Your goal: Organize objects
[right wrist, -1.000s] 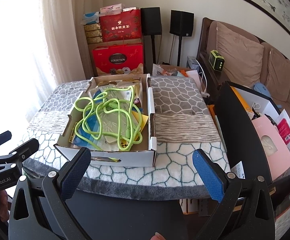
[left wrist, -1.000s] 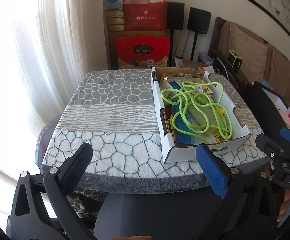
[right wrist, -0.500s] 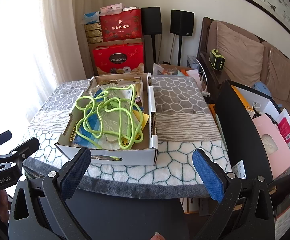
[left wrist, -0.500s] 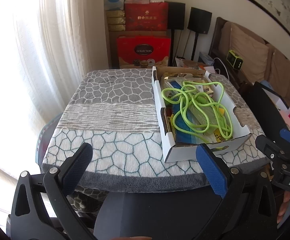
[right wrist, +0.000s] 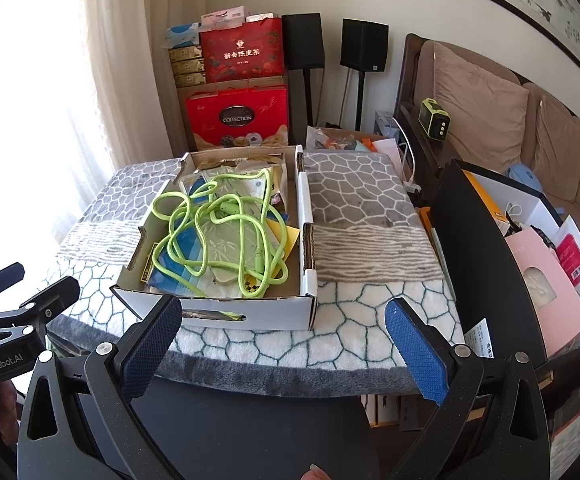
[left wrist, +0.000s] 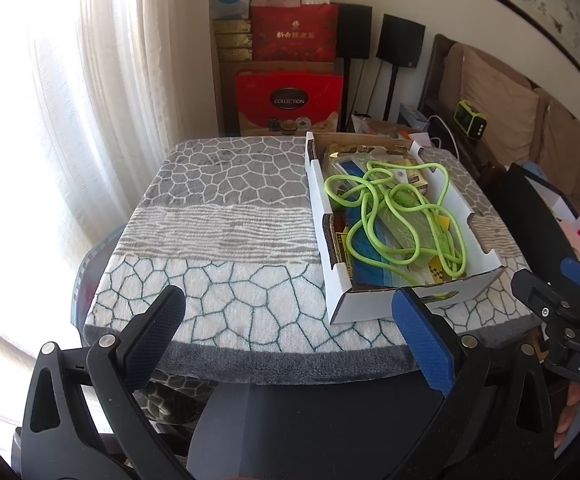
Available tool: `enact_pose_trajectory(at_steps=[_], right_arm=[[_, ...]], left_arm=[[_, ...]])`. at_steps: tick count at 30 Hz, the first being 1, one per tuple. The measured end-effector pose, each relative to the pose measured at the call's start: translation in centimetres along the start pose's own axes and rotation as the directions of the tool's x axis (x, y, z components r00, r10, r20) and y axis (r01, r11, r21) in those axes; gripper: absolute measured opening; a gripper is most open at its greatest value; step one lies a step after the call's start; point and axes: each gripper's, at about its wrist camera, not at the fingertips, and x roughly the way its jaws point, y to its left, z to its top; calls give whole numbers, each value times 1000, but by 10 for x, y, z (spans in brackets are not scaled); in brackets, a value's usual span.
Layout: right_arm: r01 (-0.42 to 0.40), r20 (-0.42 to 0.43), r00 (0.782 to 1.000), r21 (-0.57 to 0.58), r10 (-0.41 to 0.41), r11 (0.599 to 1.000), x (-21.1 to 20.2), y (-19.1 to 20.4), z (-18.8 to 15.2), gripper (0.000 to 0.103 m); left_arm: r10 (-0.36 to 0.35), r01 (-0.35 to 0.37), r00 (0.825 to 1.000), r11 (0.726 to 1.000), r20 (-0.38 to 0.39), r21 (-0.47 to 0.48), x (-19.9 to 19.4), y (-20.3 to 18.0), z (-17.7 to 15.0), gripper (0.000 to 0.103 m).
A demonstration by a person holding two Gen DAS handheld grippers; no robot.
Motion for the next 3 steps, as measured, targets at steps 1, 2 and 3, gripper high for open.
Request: enact_pose_trajectory(at_steps=[1, 2, 3], right_arm=[[0, -1, 1000, 0, 0, 1000, 0, 0, 0, 102], [-1, -1, 1000, 0, 1, 1000, 0, 0, 0, 102], [-1, -2, 1000, 1, 1, 1000, 0, 0, -1, 102]], left_arm=[[-1, 1, 1000, 1000, -1, -1, 0, 0, 0, 103], [-3, 3, 1000, 1000, 0, -2, 0, 0, 0, 103], [-5, 5, 1000, 1000, -1, -5, 0, 0, 0, 103]])
